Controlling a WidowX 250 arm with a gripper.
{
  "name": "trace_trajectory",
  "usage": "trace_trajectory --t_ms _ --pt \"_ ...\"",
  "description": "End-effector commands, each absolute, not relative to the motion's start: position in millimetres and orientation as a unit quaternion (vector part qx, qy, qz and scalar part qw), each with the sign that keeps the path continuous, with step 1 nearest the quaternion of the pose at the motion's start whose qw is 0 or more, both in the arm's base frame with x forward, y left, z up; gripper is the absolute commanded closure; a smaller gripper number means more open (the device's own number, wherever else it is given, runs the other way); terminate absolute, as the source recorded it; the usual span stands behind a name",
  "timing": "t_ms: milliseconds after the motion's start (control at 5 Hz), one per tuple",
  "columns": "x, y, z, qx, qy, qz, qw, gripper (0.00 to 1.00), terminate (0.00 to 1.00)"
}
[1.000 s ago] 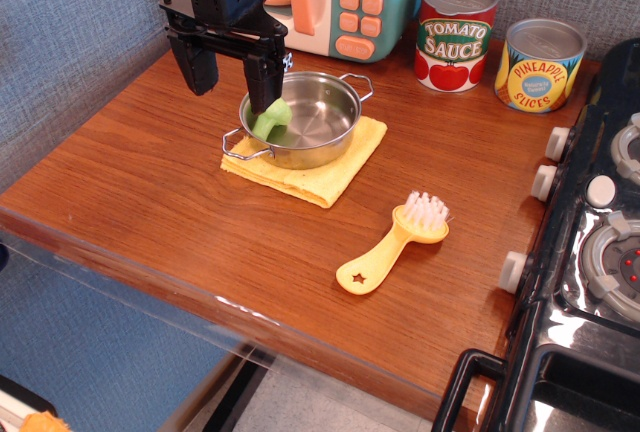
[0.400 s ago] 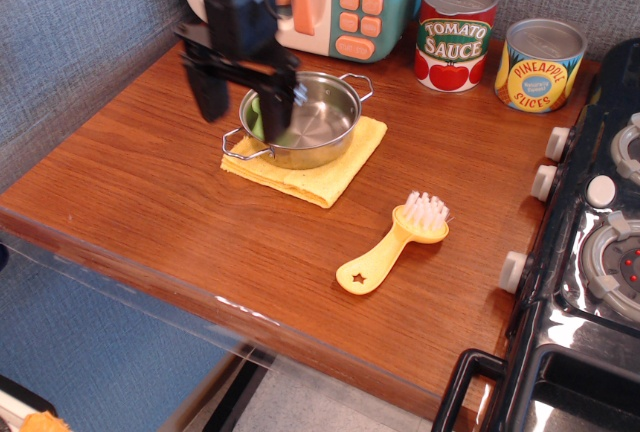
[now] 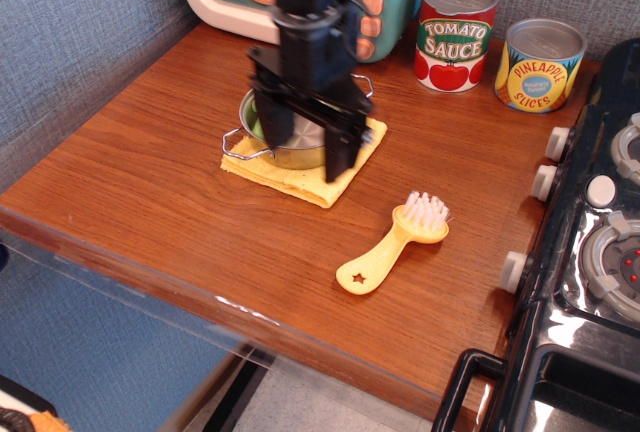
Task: Place the spatula on the left side of the pot
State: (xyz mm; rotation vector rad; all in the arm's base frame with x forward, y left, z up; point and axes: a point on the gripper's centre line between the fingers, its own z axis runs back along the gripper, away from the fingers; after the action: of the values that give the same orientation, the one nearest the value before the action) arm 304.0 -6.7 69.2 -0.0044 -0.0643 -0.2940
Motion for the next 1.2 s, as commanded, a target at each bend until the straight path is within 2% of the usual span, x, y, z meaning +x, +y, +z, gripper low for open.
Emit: trace_trajectory --t_ms 0,400,600,1000 --pt "291 -55 69 -0.015 -0.044 -0.211 0.976 0.00 0.00" --pt "289 -59 36 -0.028 -0.035 -0.218 0.975 0.00 0.00" --pt "294 -56 19 -0.021 -0.023 -0.209 0.977 0.00 0.00" --pt "300 -63 11 -0.007 -0.030 -0.212 0.977 0.00 0.00"
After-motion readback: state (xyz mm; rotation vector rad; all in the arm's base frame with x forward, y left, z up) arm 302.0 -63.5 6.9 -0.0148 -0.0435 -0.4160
